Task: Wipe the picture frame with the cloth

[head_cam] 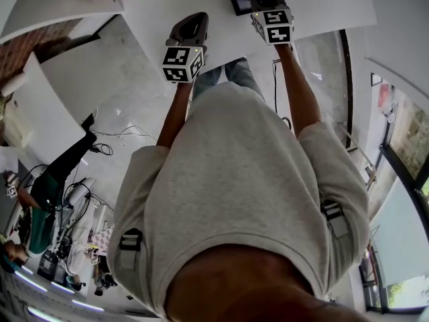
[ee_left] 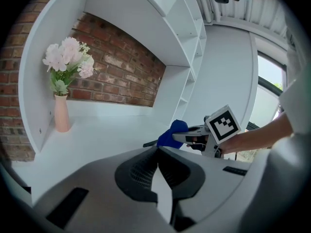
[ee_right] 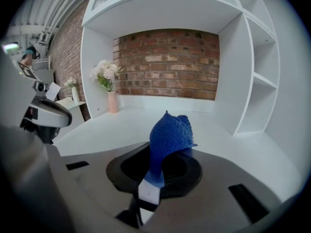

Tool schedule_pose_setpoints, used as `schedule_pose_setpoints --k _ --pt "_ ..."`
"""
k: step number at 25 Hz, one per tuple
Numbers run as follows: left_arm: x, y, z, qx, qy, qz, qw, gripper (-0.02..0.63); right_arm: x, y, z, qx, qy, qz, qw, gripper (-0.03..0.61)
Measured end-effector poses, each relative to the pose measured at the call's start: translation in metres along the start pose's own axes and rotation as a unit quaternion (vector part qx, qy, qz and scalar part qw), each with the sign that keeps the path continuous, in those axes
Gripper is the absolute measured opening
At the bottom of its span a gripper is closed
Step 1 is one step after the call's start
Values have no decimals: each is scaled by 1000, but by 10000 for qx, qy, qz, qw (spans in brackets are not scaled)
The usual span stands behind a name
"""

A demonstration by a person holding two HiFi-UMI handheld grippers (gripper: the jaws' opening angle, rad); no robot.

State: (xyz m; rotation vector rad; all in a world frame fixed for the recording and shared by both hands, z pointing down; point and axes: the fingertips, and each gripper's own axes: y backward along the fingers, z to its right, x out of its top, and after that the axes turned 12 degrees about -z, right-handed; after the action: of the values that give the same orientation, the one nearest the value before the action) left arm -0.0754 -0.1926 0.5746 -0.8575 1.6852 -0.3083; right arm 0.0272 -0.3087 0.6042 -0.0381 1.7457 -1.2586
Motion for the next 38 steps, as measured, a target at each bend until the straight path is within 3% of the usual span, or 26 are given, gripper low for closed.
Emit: schedule_pose_setpoints --k 6,11,20,38 --pt "-4 18 -22 250 192 64 9995 18 36 -27 -6 66 289 104 9995 58" --pt "-13 28 -39 410 350 87 9985 18 44 -49 -19 183 426 8 9989 58" --pt "-19 29 -45 420 407 51 9983 18 23 -60 -26 246 408 -232 9986 57" --pt "-12 16 -19 92 104 -31 9999 18 -17 -15 -41 200 186 -248 9993 58"
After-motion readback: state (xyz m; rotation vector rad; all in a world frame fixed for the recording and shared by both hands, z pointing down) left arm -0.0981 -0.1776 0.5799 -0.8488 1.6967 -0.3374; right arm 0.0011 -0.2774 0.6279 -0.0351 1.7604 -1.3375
